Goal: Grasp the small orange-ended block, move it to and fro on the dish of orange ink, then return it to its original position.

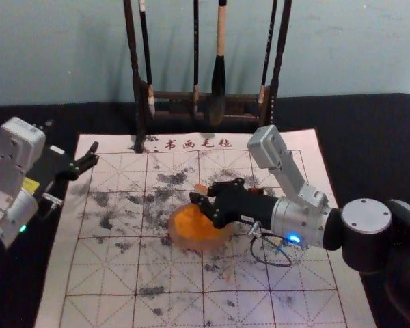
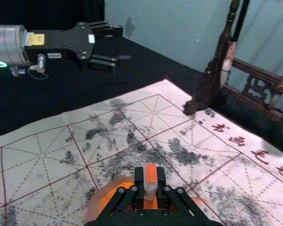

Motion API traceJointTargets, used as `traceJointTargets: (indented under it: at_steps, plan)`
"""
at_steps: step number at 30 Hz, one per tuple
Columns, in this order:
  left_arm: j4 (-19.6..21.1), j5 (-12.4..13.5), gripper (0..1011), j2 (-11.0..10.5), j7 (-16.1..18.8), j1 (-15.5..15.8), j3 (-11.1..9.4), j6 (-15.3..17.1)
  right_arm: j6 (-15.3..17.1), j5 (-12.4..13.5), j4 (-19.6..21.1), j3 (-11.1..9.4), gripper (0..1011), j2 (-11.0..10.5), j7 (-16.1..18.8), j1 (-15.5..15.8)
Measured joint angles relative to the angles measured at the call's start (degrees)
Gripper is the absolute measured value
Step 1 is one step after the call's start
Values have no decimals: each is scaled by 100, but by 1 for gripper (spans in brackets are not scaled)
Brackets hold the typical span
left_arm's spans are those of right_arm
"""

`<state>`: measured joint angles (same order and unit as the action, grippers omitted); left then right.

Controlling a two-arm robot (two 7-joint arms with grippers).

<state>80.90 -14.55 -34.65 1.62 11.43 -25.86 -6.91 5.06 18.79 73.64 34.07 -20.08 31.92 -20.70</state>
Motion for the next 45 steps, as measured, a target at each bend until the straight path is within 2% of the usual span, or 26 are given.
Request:
traceJointTargets:
  at_steps: [18,26,32,34,35,39,45]
  plan:
    - [0,0,1001,0,0,0,0,0,19,-43,149,-107,116,-61,-59,68]
    - [0,0,1001,0,0,0,0,0,19,10,491,-222,116,-149,-98,156]
    - [0,0,1001,0,0,0,0,0,52,171,967,-423,116,-267,-218,306]
    - [0,0,1001,0,0,0,0,0,102,301,1231,-569,116,-343,-309,406]
    - [0,0,1001,0,0,0,0,0,102,301,1231,-569,116,-343,-309,406]
    - [0,0,1001,0,0,0,0,0,156,479,1606,-799,116,-475,-479,601]
    - [0,0,1001,0,0,0,0,0,197,562,1987,-1048,116,-641,-763,880]
